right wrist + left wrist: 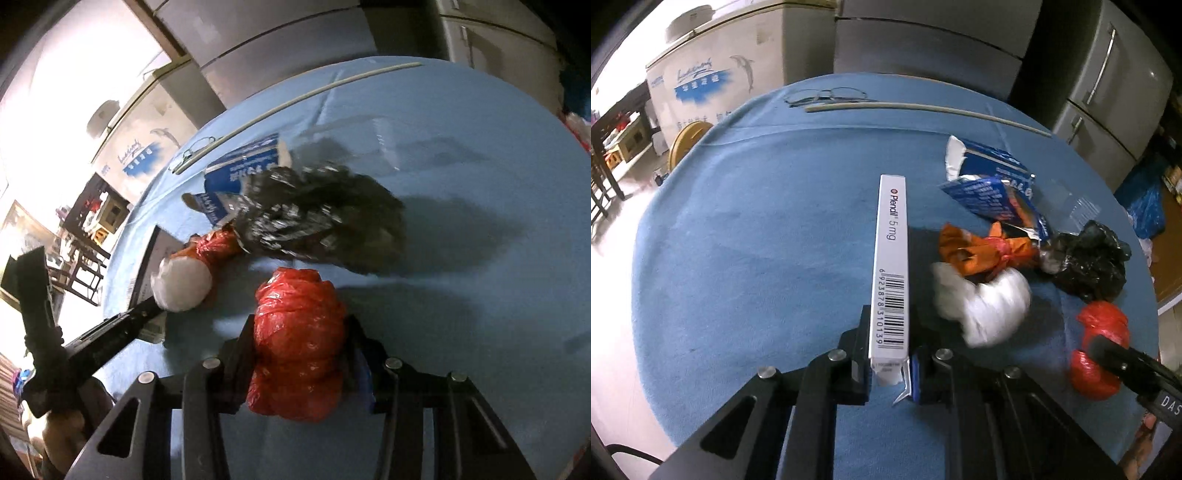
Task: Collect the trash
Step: 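Grasp the white medicine box with left tool while right tool grasps the red bag, then carry both items over the red basket and open both tools to release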
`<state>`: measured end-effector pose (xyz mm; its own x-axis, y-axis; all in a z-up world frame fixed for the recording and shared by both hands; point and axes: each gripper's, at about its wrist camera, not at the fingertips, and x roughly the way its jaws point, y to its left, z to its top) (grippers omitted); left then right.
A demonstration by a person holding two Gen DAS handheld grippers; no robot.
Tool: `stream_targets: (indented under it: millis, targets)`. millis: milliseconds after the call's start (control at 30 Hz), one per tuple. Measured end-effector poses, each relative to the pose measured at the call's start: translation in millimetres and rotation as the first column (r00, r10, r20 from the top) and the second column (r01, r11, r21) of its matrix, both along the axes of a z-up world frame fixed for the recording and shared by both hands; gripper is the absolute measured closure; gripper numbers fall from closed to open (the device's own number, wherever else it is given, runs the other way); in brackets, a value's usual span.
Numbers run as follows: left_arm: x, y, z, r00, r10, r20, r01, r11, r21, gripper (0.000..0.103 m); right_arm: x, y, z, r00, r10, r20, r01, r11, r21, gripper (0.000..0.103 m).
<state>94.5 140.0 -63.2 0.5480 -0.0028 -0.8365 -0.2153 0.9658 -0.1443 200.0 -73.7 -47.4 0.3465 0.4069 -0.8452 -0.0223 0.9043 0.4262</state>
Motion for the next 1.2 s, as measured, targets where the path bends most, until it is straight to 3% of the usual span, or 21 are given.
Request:
stream_targets:
  millis: [333,633,1200]
  targets:
    - [-34,-9,28,0.997,-0.003,0.073,0.001,1.0,0.023,0.088,-29,-29,21,0.997,-0.043,0.063,0.041,0.999,0.028,0.055]
    - [-47,-73,51,0.982,-0.147,0.115,0.145,0.989,0.03,0.088,-52,-59,38,0.989,-0.114,0.097,0.111,0.993,0.034,0.055]
    - [-24,-177,50,0.937,-0.347,0.051,0.345,0.938,0.042,0.088,-88,-136,38,0.956,-0.277,0.097,0.275,0.961,0.033,0.055]
